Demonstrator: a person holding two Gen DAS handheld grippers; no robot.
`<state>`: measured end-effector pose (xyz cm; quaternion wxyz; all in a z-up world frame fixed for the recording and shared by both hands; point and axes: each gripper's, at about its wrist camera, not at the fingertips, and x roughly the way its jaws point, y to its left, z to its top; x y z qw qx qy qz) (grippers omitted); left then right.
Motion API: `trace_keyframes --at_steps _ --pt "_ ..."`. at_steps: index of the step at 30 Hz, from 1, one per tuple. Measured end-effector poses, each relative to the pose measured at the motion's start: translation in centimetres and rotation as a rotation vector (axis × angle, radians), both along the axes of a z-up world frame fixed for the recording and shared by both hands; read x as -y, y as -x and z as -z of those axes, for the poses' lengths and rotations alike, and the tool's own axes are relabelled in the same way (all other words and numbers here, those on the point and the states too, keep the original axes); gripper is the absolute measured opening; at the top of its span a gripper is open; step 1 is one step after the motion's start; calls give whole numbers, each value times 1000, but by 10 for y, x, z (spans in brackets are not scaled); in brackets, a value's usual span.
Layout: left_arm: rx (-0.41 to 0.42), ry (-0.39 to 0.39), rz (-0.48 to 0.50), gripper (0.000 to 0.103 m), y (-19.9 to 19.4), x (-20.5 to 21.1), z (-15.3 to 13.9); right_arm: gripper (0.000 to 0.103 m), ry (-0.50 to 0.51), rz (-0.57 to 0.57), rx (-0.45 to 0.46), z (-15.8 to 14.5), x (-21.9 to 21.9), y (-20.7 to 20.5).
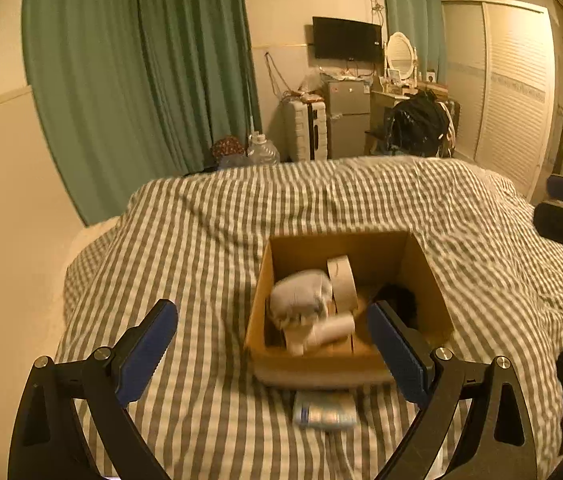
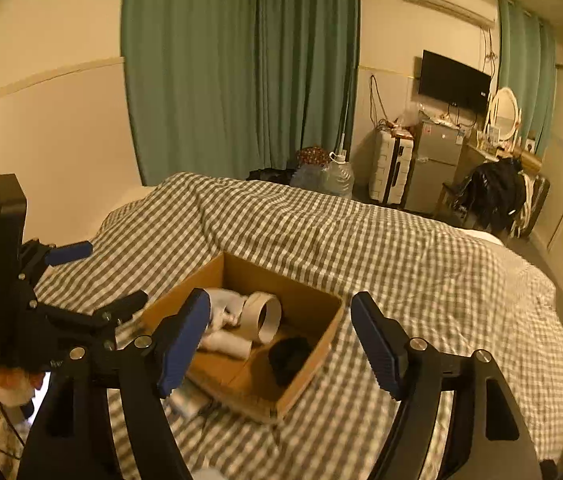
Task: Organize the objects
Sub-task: 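Grasp the toothpaste tube with the left gripper while the right grasps the plush toy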
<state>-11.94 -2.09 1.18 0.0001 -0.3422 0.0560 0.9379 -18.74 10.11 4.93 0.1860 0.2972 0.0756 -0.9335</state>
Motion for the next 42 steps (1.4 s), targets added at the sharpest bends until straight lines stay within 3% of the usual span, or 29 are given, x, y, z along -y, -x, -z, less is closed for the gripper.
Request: trace_keyframes --at_steps 5,11,15,22,27,33,37,39,40,42 --pt "29 -7 -35 99 -44 4 22 73 -52 -1 29 13 -4 -48" --pt "50 42 9 99 -86 -14 52 73 -109 -37 108 57 2 -86" --pt "118 28 34 99 -98 -24 82 73 -142 -70 166 91 12 -104" --pt "227 26 93 97 -108 -42 128 73 -137 -45 276 141 11 -106" --pt "299 26 142 82 -117 -56 159 73 -133 -27 314 157 8 -107" --pt "314 4 180 80 -126 -51 160 73 -132 -13 322 160 7 -106" --pt "346 67 224 67 -138 -55 170 73 -131 -14 322 160 9 -107" --pt "350 83 253 49 -140 -60 173 73 -132 -14 325 161 9 -107" --pt "356 71 262 34 -139 -61 173 73 -132 -15 327 162 10 -108" --pt "356 55 256 31 -138 -59 172 73 -135 -17 331 164 12 -109"
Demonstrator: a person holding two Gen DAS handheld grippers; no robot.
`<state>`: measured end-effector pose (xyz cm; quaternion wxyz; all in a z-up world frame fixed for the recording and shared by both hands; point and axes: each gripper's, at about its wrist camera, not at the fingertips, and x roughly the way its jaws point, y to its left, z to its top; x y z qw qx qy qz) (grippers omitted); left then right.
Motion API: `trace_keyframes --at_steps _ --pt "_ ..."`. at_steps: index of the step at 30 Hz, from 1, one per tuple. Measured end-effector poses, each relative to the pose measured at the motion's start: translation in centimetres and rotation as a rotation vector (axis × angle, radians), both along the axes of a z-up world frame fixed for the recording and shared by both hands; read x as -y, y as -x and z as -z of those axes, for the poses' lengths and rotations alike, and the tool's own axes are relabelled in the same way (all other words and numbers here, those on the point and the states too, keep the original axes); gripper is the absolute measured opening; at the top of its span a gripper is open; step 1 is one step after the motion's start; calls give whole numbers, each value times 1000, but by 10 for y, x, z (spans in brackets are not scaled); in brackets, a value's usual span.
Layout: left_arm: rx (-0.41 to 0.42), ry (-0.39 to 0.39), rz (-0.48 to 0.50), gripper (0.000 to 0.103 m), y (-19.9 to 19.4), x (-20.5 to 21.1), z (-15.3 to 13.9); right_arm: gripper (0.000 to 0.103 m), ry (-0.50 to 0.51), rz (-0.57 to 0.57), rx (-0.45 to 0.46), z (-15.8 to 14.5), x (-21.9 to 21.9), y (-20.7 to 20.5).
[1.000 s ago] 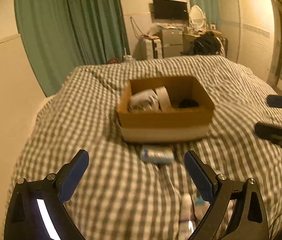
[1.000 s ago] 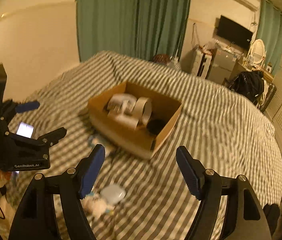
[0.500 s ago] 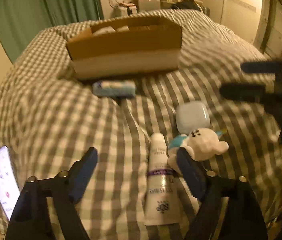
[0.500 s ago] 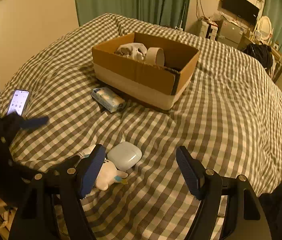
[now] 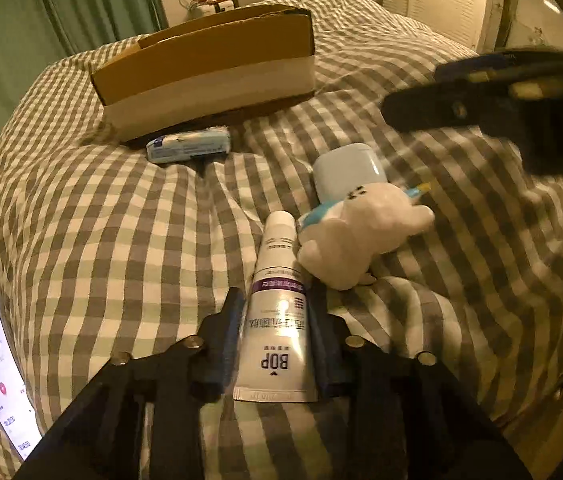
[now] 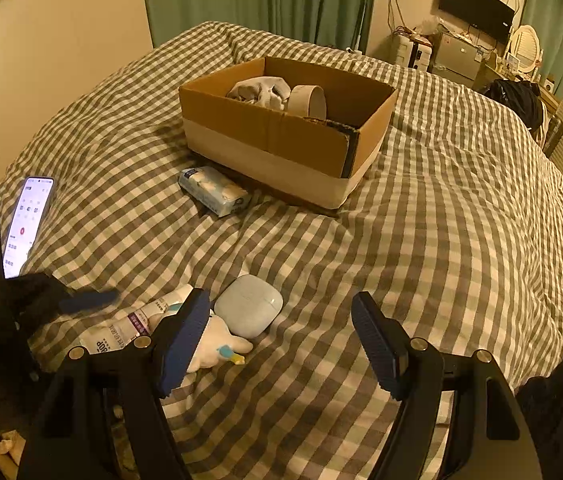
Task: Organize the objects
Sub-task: 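Grasp the toothpaste tube with the left gripper while the right grasps the plush toy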
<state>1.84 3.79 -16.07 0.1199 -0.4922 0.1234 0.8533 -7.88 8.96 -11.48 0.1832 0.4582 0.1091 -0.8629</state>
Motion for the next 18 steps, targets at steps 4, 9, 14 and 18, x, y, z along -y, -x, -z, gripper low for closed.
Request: trace_keyframes --at_steps 4,9,14,18 --pt "-34 -58 -44 25 -2 16 -17 73 0 -16 6 3 4 -5" --pt "-107 -49 -111 18 -1 35 -38 73 6 -55 22 9 16 -10" --pt "-108 -81 -145 18 1 49 -41 73 -3 -105 69 24 32 -13" --pt "-101 -85 -142 17 -3 51 -40 73 -29 -127 134 45 45 -11"
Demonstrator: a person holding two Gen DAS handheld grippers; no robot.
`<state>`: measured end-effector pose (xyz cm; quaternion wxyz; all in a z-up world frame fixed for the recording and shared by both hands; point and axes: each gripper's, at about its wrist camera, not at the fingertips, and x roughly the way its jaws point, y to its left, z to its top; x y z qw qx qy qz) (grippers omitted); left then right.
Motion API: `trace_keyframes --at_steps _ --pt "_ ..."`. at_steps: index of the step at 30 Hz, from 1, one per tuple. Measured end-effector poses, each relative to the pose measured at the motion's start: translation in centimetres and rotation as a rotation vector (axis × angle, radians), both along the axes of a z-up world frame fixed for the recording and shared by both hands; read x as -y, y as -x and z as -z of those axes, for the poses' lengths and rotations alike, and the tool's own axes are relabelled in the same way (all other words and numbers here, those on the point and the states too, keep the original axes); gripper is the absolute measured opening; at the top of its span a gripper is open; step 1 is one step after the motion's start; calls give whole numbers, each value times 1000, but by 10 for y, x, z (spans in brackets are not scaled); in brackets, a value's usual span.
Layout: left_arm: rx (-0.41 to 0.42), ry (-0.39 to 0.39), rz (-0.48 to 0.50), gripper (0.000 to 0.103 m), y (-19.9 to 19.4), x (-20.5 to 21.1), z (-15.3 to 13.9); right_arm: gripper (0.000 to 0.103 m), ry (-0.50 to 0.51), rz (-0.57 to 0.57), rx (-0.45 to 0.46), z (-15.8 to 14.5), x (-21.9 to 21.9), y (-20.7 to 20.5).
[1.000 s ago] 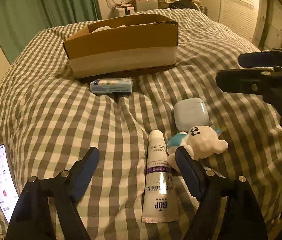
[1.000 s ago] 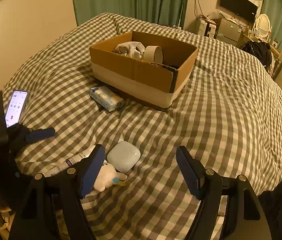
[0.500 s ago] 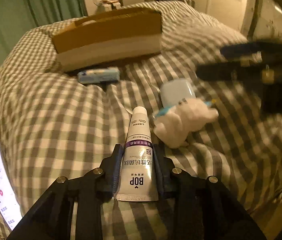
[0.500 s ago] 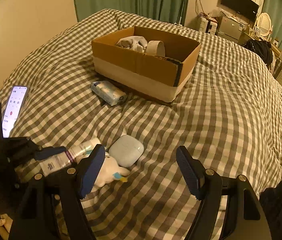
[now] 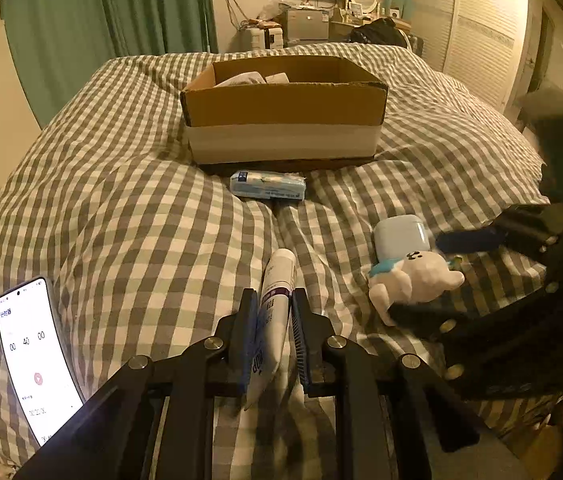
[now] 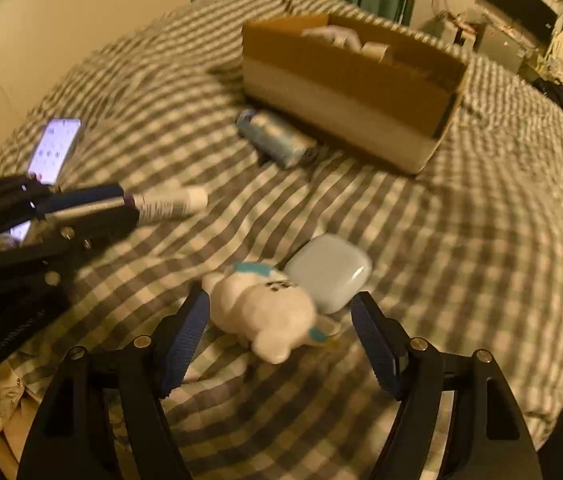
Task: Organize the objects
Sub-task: 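Grasp the toothpaste tube with the left gripper while the right grasps the plush toy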
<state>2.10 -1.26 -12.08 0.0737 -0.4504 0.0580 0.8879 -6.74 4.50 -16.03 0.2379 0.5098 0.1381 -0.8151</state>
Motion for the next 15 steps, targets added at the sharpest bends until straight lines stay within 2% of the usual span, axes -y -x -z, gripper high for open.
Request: trace_keyframes --at_steps 5,8,9,13,15 --pt "4 -4 2 17 1 -1 3 73 -7 3 25 13 2 1" --pt "-9 -2 2 17 -1 -4 -1 57 -14 -11 -9 8 2 -3" --pt "-14 -2 1 17 -2 -4 -3 44 -15 -20 -22 6 3 -5" --pt "-41 4 2 15 -3 -6 -12 44 -8 -39 -53 -4 1 -9" --pt "-55 7 0 15 -4 -5 -18 37 12 -35 -60 -10 -2 -11"
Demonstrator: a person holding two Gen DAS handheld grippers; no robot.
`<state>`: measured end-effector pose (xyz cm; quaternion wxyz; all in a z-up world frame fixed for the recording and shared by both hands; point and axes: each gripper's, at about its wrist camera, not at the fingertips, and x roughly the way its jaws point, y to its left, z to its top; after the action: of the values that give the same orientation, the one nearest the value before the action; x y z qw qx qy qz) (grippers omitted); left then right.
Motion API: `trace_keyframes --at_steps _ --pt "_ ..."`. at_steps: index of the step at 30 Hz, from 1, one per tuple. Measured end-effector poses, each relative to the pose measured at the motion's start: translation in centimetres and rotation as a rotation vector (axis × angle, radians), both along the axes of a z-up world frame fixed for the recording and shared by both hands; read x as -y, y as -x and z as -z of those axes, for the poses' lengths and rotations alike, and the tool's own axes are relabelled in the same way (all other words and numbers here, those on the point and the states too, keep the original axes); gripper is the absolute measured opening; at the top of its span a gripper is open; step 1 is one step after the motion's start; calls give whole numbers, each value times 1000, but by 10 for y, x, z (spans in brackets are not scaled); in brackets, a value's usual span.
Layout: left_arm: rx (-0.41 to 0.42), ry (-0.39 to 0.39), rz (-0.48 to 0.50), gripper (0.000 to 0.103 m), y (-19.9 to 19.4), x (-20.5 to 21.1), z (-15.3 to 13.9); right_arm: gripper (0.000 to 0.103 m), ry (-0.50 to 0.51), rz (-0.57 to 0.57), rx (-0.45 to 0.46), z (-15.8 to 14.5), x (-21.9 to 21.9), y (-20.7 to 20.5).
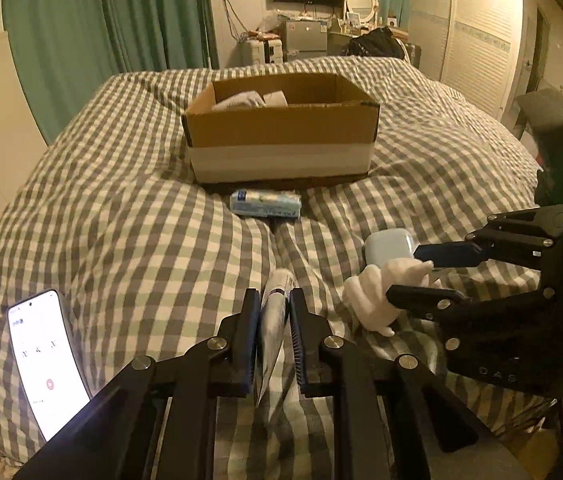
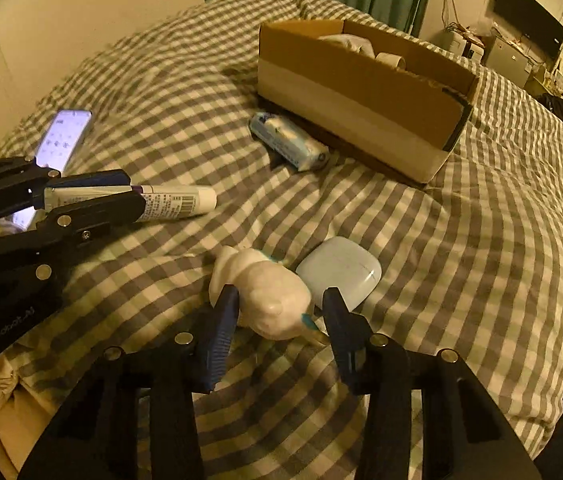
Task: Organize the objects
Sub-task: 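Grasp the toothpaste tube with the left gripper while the right grasps the plush toy, then lower the toothpaste tube and plush toy into the box and release both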
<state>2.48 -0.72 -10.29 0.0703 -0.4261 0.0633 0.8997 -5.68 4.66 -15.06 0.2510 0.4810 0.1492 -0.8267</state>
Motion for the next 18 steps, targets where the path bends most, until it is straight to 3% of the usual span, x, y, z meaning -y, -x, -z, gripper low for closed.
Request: trace_keyframes --at_steps 10,18 --pt "-96 5 -1 14 19 2 -40 38 62 18 -153 -62 -11 11" --pt "-196 19 -2 14 69 4 -86 38 76 49 -299 -123 -18 51"
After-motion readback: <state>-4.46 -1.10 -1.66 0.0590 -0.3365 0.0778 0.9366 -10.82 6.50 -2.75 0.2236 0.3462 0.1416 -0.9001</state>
